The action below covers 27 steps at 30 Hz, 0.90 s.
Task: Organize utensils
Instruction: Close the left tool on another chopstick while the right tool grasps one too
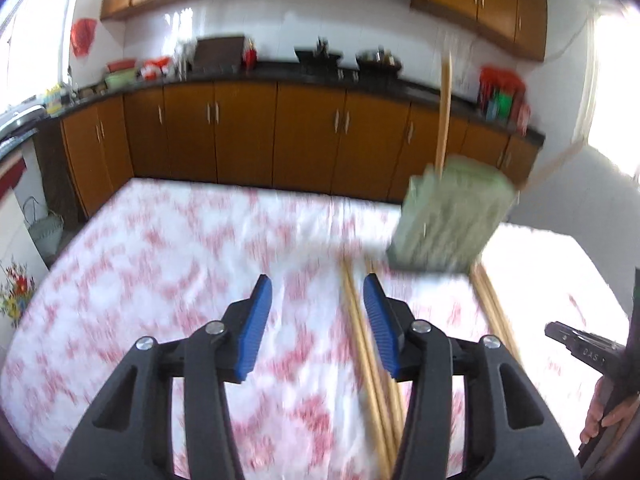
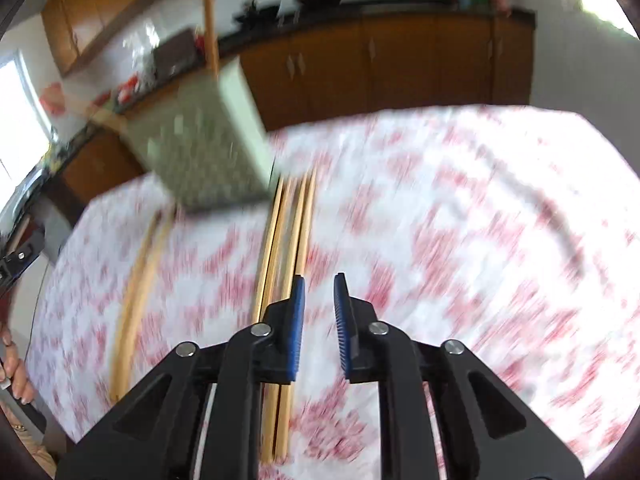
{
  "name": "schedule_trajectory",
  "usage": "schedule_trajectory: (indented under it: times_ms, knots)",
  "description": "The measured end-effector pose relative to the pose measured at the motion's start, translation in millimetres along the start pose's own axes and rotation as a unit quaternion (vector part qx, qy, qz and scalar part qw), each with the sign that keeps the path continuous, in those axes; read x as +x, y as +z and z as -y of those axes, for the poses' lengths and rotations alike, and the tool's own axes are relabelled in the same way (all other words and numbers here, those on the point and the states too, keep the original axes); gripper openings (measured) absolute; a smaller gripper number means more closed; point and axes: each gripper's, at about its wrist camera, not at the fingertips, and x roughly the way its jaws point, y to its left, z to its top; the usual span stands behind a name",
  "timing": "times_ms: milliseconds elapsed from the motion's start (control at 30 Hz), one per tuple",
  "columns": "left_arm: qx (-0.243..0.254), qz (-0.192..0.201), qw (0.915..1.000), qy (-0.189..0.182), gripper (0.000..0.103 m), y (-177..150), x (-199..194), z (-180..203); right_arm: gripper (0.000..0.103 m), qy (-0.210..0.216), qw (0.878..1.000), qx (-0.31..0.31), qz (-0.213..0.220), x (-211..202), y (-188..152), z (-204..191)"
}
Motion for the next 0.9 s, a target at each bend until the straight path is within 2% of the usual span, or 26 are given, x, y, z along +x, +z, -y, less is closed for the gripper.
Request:
schedule_trajectory:
  times_ms: [67,267,333,400,533,667,900]
  knots:
    - [0.001,-0.023,0.9997,-0.006,0.045,-17,8,2,0.015,0.002,1.0,-0.01,-0.013,10,-7,-8]
    - [-0.001,-0.059,0.998,-0.023,0.04,-34,22,12,0.015,0.005,0.999,-0.012,-0.036,28,-16,-17]
    - [0.0,-0.07,0.9972,-0.028,0.038,-37,27,17,0.015,0.001,0.999,-0.023,-0.034,29,-15,-22]
    - [-0.001,-0.079,0.9963,-0.035,0.035,-41,32,19,0.008,-0.017,0.999,-0.034,-0.033,32,-20,-19]
    - [0.003,-0.095,0.9942,-0.049,0.027,-47,39,23,0.007,-0.049,0.998,-0.024,-0.021,29,-18,-7]
    - [0.014,-0.112,0.9922,-0.052,0.021,-52,45,30,0.007,-0.05,0.998,-0.016,-0.018,29,-18,0]
    - [0.034,-0.13,0.9901,-0.04,0.018,-60,55,39,0.007,-0.051,0.998,-0.021,-0.016,30,-20,0]
